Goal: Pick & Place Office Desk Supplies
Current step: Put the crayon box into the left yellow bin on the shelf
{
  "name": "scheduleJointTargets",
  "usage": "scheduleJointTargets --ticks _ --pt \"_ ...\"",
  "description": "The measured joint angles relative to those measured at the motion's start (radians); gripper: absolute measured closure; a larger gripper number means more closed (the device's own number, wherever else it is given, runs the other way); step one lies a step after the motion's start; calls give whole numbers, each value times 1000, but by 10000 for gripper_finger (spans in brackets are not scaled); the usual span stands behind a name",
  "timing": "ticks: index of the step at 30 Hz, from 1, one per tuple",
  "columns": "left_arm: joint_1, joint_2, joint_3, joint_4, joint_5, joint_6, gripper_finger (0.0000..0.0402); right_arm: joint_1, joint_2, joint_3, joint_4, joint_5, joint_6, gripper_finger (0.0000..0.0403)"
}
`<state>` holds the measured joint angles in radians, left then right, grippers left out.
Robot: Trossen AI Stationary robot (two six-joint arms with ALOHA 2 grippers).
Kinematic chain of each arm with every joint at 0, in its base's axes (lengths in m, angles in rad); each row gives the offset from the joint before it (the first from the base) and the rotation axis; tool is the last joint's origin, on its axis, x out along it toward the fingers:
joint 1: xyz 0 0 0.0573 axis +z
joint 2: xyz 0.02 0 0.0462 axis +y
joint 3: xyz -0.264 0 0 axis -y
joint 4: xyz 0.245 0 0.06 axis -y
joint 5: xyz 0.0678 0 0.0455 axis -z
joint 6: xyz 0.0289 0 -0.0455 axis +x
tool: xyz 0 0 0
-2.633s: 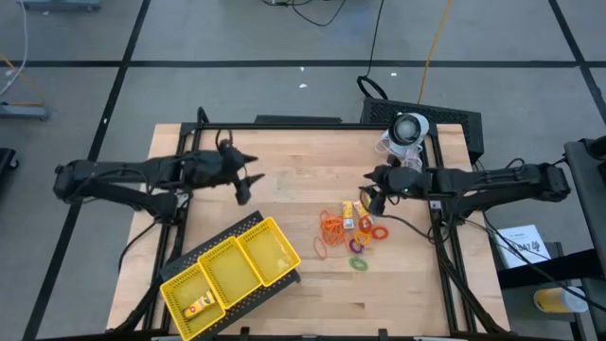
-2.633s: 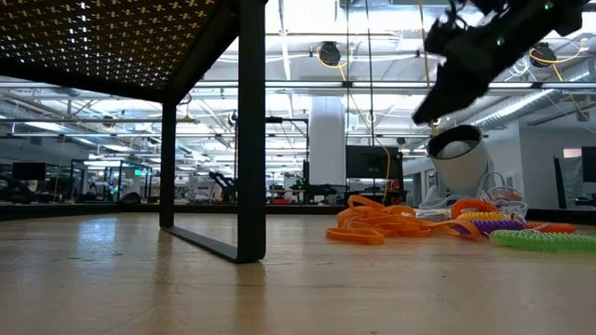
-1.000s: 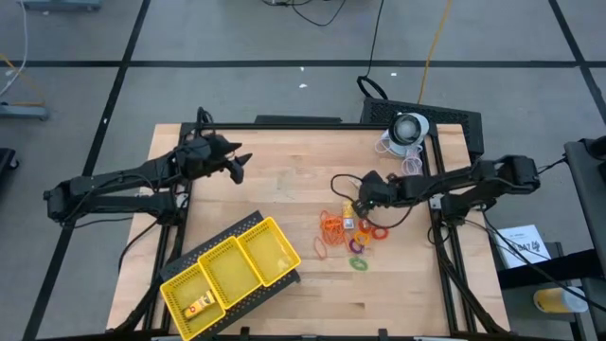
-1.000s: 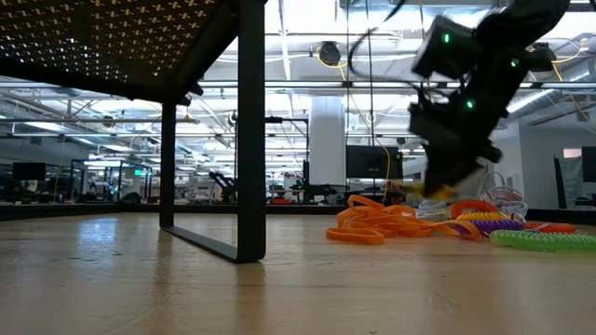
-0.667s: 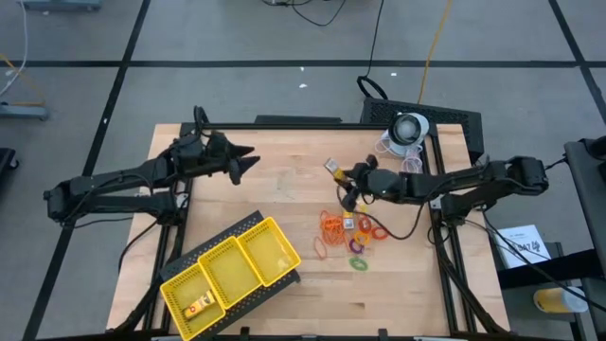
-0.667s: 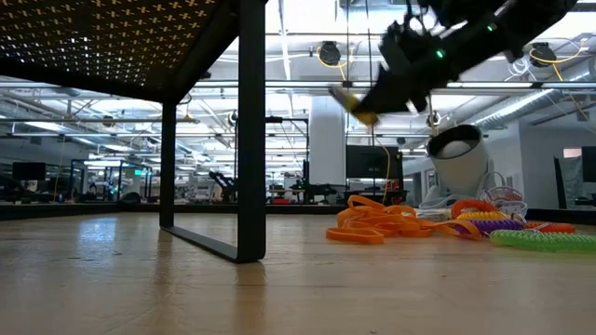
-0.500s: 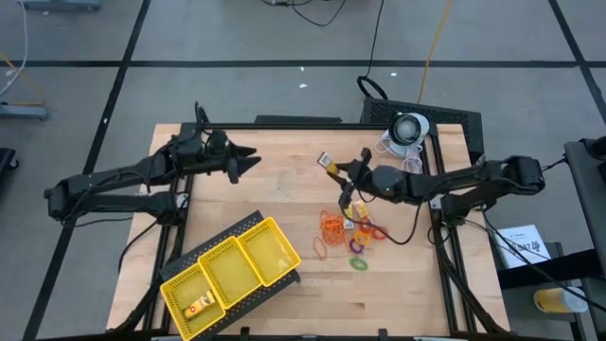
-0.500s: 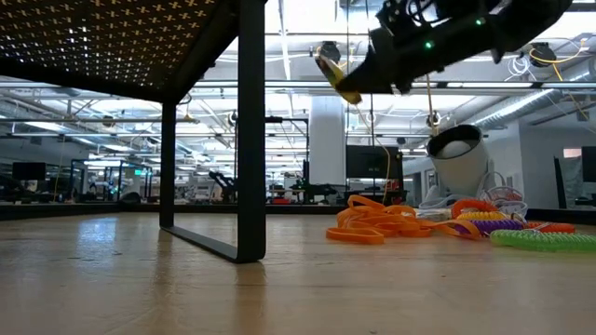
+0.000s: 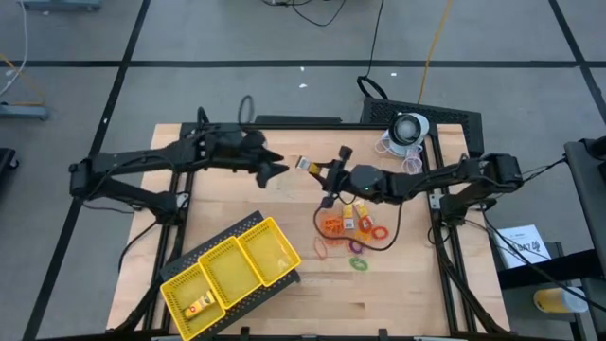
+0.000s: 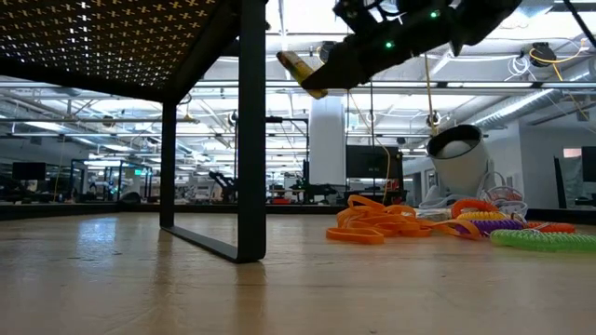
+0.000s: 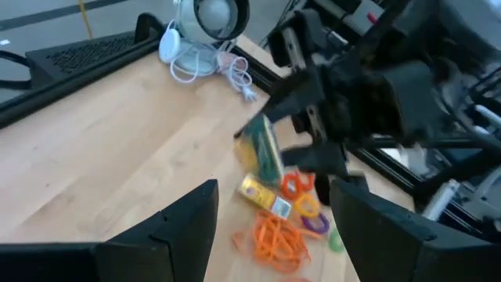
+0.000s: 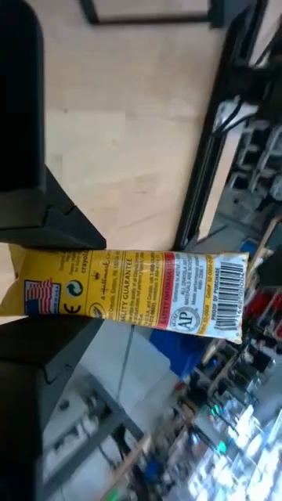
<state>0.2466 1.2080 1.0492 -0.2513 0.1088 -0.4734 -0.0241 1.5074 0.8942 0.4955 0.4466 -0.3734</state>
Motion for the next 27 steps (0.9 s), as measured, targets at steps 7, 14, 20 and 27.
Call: scheduleJointTargets --ticks 7,14,20,27 --pt "2 108 65 24 -41 1 149 40 30 22 7 134 -121 299" --pt "-3 157 69 69 -22 -7 149 39 30 23 31 134 -142 297" --pt "-7 181 69 91 -22 -7 149 39 30 23 32 133 -140 299" --pt "-7 180 69 100 -20 -7 195 39 30 23 32 130 -143 297"
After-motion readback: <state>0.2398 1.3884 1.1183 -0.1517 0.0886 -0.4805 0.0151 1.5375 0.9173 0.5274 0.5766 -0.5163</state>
